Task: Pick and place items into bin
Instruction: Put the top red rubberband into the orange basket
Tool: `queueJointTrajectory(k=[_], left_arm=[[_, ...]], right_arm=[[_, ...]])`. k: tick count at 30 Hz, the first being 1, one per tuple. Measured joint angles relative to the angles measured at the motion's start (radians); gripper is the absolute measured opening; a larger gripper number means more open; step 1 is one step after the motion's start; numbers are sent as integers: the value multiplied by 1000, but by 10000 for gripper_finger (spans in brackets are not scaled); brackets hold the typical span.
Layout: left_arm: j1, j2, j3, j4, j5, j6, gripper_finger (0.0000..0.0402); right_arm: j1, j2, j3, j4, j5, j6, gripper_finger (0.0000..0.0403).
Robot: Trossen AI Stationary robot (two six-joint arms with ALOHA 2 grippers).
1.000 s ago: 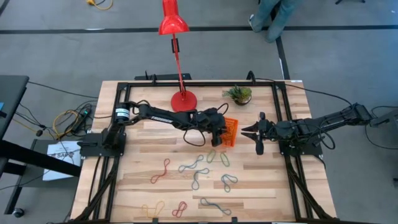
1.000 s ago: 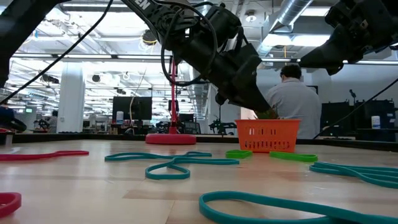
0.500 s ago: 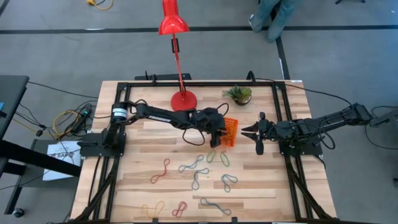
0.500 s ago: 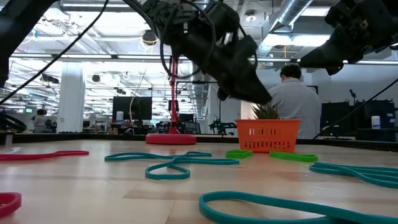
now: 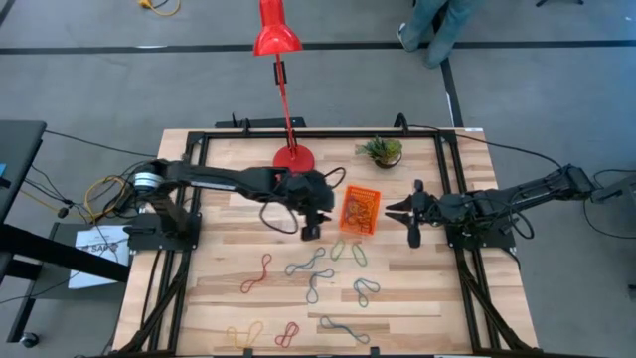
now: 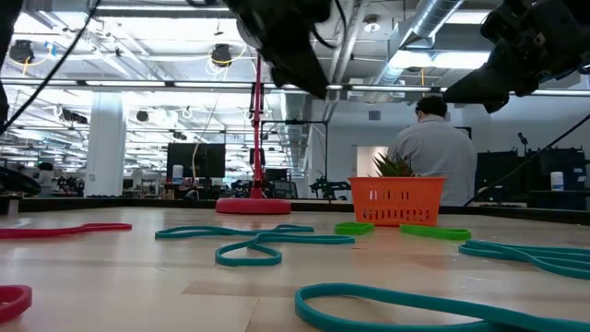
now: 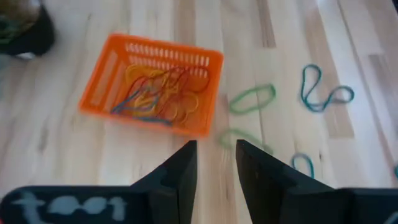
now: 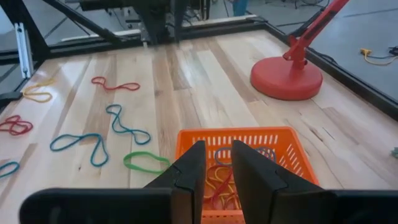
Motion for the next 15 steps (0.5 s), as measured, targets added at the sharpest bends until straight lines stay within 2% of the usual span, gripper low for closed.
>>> queueJointTrajectory(k=[5,9,12,15], left_arm=[[-78,-126,-59,-133,-187,-101,103],[-167,-218,-164,-147,-346,-235,103],[-238,-270,-259,-143,-414,-393,103],[-304,-298,-346,-139,-437,-612,103]], right_arm=[[0,53,-1,1,0,0,70],[0,111,-1,3,0,0,70],[0,152,-1,11,0,0,70],[0,188,-1,51,0,-1,70]])
